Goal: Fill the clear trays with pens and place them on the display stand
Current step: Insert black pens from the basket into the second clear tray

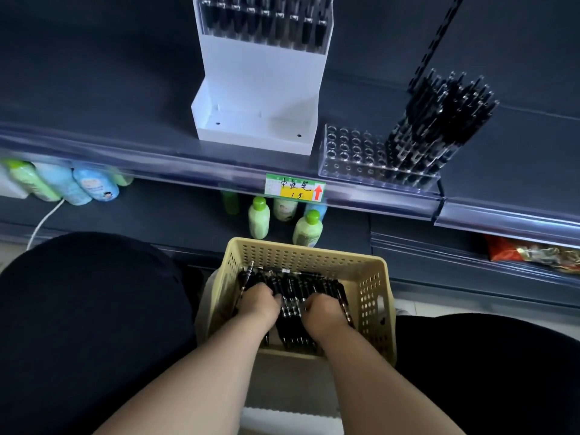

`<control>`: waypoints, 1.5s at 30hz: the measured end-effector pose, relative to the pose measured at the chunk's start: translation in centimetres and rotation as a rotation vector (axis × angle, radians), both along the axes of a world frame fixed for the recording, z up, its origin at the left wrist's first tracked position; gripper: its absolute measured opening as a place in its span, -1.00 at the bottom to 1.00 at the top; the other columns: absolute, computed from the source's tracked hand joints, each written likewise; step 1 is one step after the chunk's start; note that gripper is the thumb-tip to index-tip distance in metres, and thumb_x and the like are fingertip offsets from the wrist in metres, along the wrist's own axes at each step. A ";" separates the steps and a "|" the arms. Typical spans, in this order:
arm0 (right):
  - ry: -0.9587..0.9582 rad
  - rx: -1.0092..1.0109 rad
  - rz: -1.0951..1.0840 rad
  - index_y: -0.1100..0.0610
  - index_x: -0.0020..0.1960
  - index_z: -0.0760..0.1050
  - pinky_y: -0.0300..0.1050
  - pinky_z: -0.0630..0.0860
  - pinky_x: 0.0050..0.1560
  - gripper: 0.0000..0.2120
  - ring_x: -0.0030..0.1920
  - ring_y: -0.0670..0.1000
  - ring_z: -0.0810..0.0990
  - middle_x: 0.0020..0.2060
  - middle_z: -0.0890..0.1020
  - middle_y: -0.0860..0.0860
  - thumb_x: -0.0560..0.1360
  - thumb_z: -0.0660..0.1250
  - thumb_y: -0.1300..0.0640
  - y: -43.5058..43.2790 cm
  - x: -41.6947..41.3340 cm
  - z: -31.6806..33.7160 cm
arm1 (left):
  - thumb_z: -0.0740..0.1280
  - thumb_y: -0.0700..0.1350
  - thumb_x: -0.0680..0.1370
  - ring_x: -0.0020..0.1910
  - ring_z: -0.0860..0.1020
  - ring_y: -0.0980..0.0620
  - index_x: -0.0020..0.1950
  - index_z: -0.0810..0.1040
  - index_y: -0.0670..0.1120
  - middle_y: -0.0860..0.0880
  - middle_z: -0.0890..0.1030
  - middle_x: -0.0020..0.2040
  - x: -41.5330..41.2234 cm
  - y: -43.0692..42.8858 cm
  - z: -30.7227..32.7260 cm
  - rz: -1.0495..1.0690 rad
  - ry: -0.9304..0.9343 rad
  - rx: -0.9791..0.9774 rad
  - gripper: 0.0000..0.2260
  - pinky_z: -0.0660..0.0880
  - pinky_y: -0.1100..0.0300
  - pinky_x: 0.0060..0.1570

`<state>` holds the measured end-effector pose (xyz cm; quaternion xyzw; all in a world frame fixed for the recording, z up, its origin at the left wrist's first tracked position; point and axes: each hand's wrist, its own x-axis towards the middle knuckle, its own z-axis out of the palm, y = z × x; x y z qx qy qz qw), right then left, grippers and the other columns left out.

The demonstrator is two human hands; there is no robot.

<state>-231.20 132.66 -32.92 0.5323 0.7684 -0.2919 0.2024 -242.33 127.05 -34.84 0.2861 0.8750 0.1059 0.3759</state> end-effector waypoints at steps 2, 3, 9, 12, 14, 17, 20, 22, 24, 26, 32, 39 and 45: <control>0.019 -0.001 -0.045 0.17 0.22 0.49 -0.14 0.47 0.13 -0.73 0.19 0.10 0.52 0.17 0.56 0.13 0.54 0.20 0.23 0.0 -0.4 -0.5 | 0.28 0.04 0.56 0.08 0.57 -0.14 0.09 0.55 -0.21 -0.15 0.62 0.07 0.1 0.5 -0.4 0.060 -0.024 -0.002 -0.68 0.43 0.17 -0.08; 0.029 -0.007 -0.076 0.16 0.24 0.46 -0.14 0.46 0.12 -0.72 0.20 0.10 0.52 0.18 0.55 0.13 0.54 0.21 0.21 0.1 -0.6 -0.7 | 0.28 0.06 0.55 0.07 0.57 -0.14 0.09 0.55 -0.22 -0.15 0.63 0.06 0.2 0.6 -0.5 0.074 -0.027 -0.008 -0.66 0.44 0.16 -0.08; 0.006 -0.102 -0.194 0.20 0.17 0.47 -0.16 0.45 -0.02 -0.74 0.11 0.12 0.56 0.10 0.58 0.14 0.54 0.26 0.10 0.7 -1.5 -2.0 | 0.29 0.05 0.54 -0.01 0.59 -0.18 -0.03 0.57 -0.23 -0.18 0.64 -0.02 0.4 1.2 -0.9 0.070 -0.073 -0.028 -0.67 0.39 0.16 -0.18; 0.012 -0.143 -0.220 0.20 0.11 0.51 -0.17 0.42 -0.08 -0.74 0.07 0.13 0.57 0.05 0.60 0.14 0.52 0.28 0.05 0.9 -1.6 -2.2 | 0.29 0.04 0.51 -0.01 0.58 -0.16 -0.09 0.56 -0.18 -0.16 0.64 -0.04 0.4 1.2 -0.8 0.098 -0.099 -0.005 -0.73 0.35 0.19 -0.20; 0.022 -0.168 -0.205 0.22 0.07 0.53 -0.20 0.38 -0.13 -0.69 0.05 0.14 0.58 0.03 0.61 0.16 0.50 0.29 -0.02 1.0 -1.4 -2.3 | 0.29 0.04 0.49 -0.01 0.58 -0.15 -0.12 0.51 -0.14 -0.14 0.63 -0.04 0.4 1.1 -0.7 0.131 -0.112 0.009 -0.76 0.34 0.20 -0.20; 0.047 -0.152 -0.177 0.21 0.04 0.53 -0.21 0.36 -0.16 -0.65 0.02 0.14 0.58 0.00 0.62 0.16 0.48 0.30 -0.07 0.7 -1.3 -2.3 | 0.29 0.04 0.48 -0.03 0.57 -0.14 -0.15 0.44 -0.11 -0.12 0.61 -0.06 0.3 1.0 -0.6 0.176 -0.137 0.042 -0.78 0.34 0.21 -0.21; 0.078 -0.099 -0.168 0.20 0.04 0.50 -0.18 0.40 -0.14 -0.67 0.01 0.14 0.58 0.00 0.62 0.16 0.50 0.27 -0.06 0.2 -1.4 -2.0 | 0.30 0.01 0.49 -0.05 0.55 -0.12 -0.13 0.44 -0.10 -0.11 0.60 -0.06 0.3 0.7 -0.5 0.176 -0.137 0.084 -0.82 0.33 0.23 -0.21; 0.105 -0.037 -0.181 0.15 0.09 0.41 -0.12 0.44 -0.07 -0.72 0.02 0.15 0.57 0.01 0.60 0.13 0.51 0.23 -0.03 -0.1 -1.4 -1.2 | 0.31 -0.01 0.51 0.00 0.55 -0.10 -0.02 0.50 -0.11 -0.10 0.61 0.01 0.2 0.6 -0.3 0.152 -0.129 0.114 -0.82 0.35 0.23 -0.15; 0.138 0.048 -0.160 0.10 0.15 0.31 -0.07 0.45 -0.07 -0.75 0.00 0.15 0.57 0.00 0.59 0.10 0.52 0.19 0.04 -0.3 -1.2 -0.4 | 0.31 -0.01 0.52 0.07 0.55 -0.08 0.09 0.52 -0.11 -0.08 0.61 0.06 0.2 0.4 -0.1 0.128 -0.125 0.152 -0.77 0.36 0.25 -0.09; 0.158 0.128 -0.093 0.06 0.22 0.24 -0.07 0.43 -0.15 -0.71 -0.04 0.15 0.57 0.00 0.59 0.09 0.52 0.15 0.08 -0.5 -1.0 0.4 | 0.32 -0.02 0.52 0.06 0.56 -0.05 0.12 0.52 -0.09 -0.05 0.62 0.06 0.3 0.2 0.4 0.121 -0.138 0.199 -0.77 0.36 0.26 -0.09; 0.262 0.234 -0.107 0.07 0.12 0.26 -0.04 0.47 -0.17 -0.77 -0.08 0.17 0.58 -0.08 0.60 0.09 0.53 0.13 -0.01 -1.4 -0.3 3.0 | 0.38 -0.09 0.48 -0.11 0.54 0.06 0.00 0.55 -0.07 0.01 0.63 -0.07 1.0 -0.6 3.0 0.136 -0.127 0.409 -0.87 0.29 0.36 -0.22; 0.505 0.306 -0.186 0.11 -0.05 0.34 -0.01 0.50 -0.12 -0.73 -0.10 0.16 0.57 -0.13 0.60 0.09 0.59 0.07 -0.09 -2.8 0.5 6.8 | 0.41 -0.11 0.46 -0.29 0.46 0.37 -0.19 0.45 0.10 0.25 0.50 -0.30 2.0 -1.8 7.8 0.138 -0.133 0.682 -0.83 0.30 0.60 -0.29; 0.840 0.365 -0.362 0.06 0.13 0.37 -0.32 0.43 -0.28 -0.82 -0.22 -0.11 0.56 -0.19 0.58 -0.12 0.55 0.24 0.07 -3.5 1.1 10.1 | 0.41 -0.16 0.47 -0.21 0.50 0.50 -0.05 0.48 0.17 0.27 0.58 -0.23 2.7 -2.6 11.3 0.156 -0.189 0.875 -0.77 0.34 0.62 -0.22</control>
